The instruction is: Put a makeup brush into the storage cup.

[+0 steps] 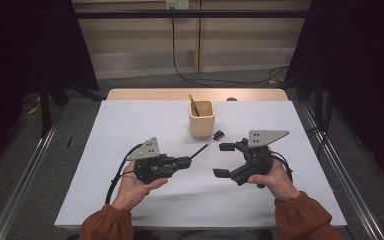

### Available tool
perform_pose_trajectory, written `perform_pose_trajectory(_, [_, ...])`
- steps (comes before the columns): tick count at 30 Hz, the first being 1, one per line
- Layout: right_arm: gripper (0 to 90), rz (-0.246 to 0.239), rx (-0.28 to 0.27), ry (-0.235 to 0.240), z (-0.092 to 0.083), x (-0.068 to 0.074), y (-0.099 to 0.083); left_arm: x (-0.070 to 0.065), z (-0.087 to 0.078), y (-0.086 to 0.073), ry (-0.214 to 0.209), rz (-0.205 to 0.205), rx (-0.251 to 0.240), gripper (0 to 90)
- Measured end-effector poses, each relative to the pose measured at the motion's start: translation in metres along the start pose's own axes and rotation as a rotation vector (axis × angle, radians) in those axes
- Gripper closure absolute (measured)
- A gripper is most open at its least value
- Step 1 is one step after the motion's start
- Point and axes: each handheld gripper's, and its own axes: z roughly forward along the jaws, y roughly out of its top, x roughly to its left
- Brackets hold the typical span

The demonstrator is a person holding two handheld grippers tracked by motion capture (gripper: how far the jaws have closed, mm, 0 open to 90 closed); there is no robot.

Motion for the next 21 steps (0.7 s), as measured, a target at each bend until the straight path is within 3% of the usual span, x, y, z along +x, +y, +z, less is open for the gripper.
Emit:
perform_pose_trajectory(6, [11.2,0.0,-0.009,-0.022,0.003,0.001,0.008,-0.003,-0.001,0.004,-0.007,0.008,-0.015,85.5])
perform_pose_trajectory(7, [13.7,-0.003,-0.01,-0.027,0.004,0.001,0.008,-0.003,-0.002,0.004,-0.008,0.013,-0.012,85.5])
perform_pose_trajectory(9, [26.9,-0.008,-0.013,-0.012,0.005,0.001,0.009,-0.004,-0.002,0.003,-0.007,0.016,-0.01,85.5])
perform_pose_trajectory(11, [28.6,-0.002,-0.018,-0.005,0.006,0.0,0.009,-0.004,-0.003,0.002,-0.003,0.014,-0.015,85.5])
perform_pose_trajectory(14, [40.6,0.004,-0.028,0.011,0.008,-0.002,0.01,-0.004,-0.003,0.001,-0.006,0.009,-0.016,85.5])
perform_pose_trajectory(21, [56.2,0.024,-0.047,0.033,0.01,-0.007,0.011,-0.006,-0.002,0.0,-0.012,0.018,-0.011,85.5])
